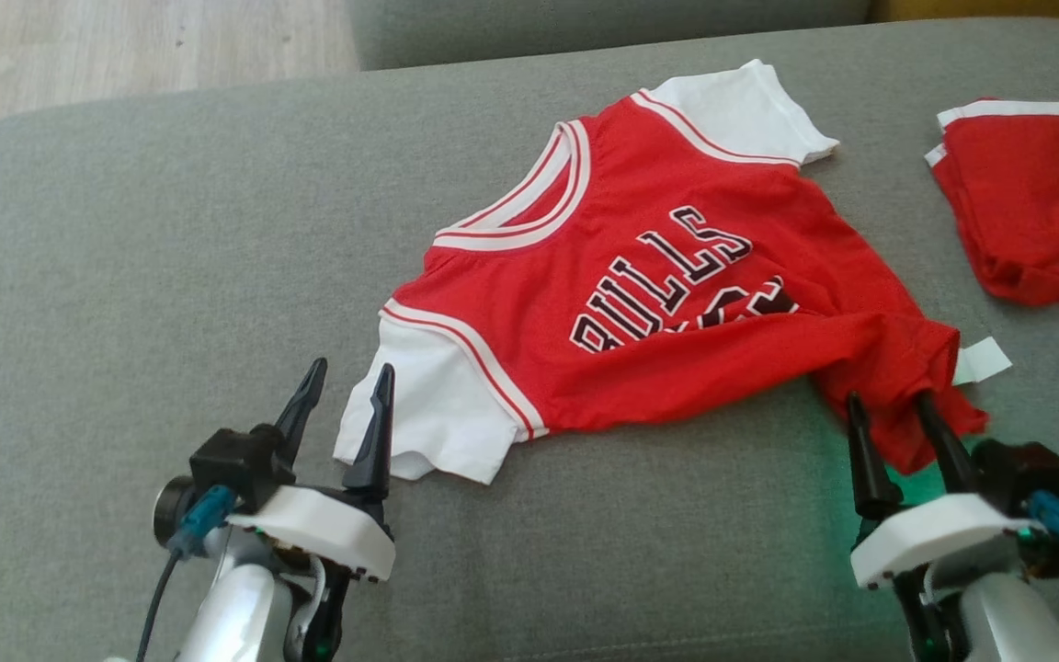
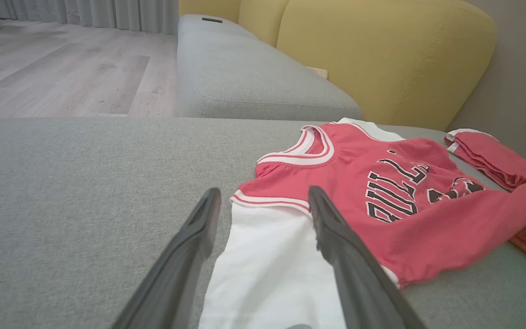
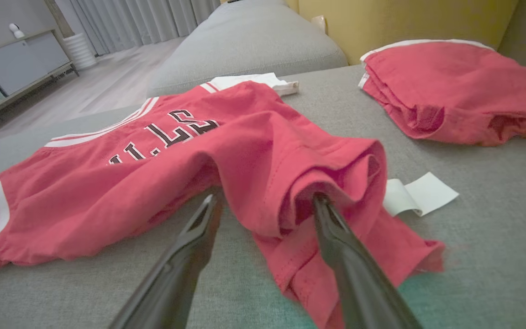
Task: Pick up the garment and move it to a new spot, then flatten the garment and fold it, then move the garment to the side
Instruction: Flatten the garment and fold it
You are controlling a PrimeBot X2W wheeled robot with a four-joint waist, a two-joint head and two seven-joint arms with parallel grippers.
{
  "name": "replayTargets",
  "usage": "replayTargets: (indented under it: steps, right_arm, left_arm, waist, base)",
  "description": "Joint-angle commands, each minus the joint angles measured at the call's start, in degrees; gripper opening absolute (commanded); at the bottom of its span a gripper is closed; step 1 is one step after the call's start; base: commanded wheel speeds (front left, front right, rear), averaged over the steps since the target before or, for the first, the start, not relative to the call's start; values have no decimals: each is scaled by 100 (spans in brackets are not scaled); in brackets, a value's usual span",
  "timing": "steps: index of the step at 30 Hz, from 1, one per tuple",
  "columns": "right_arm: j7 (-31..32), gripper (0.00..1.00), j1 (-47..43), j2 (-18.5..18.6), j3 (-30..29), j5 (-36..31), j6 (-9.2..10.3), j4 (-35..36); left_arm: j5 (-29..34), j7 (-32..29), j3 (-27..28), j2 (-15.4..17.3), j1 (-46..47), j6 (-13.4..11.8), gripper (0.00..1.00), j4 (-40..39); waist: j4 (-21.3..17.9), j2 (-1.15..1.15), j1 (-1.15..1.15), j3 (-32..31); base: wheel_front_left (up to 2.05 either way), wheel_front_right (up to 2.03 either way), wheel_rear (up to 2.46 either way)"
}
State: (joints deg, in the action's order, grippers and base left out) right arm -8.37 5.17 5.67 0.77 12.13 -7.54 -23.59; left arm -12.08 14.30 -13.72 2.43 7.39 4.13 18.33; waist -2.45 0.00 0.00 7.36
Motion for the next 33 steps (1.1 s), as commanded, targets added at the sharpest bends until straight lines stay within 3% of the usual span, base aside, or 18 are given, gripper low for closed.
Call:
replayTargets:
  steps: [1,11,12,13,14,24,33]
  right_arm:
    - [-30,100,180,111,158,34,5,115]
    - [-12,100,553,355,432,435,5,-459]
    - [-7,78,577,372,479,482,5,-485]
    - [-5,35,602,392,535,528,5,-505]
    - [-15,0,625,410,603,581,5,-507]
    - [-18,0,322,656,710,1310,5,185]
    - [742,0,-346,865,284,1975,5,1447]
  left_arm:
    - [59,70,192,44,269,38,100,-164]
    - [72,70,190,44,295,38,100,-146]
    - [74,70,195,44,296,38,100,-146]
    - [76,70,200,44,295,38,100,-142]
    - [77,70,203,44,292,37,100,-135]
    - [81,70,266,44,196,8,100,-34]
    - [89,70,291,44,78,24,100,34]
  waist:
    - [22,0,0,14]
    - [103,0,0,63]
    - [101,0,0,67]
    - [97,0,0,68]
    - [91,0,0,66]
    - [-16,0,0,-127]
    - [-151,0,0,-251]
  base:
    - [0,0,0]
    - [0,0,0]
    - [0,0,0]
    - [0,0,0]
    - [0,0,0]
    - [0,0,0]
    - [0,0,0]
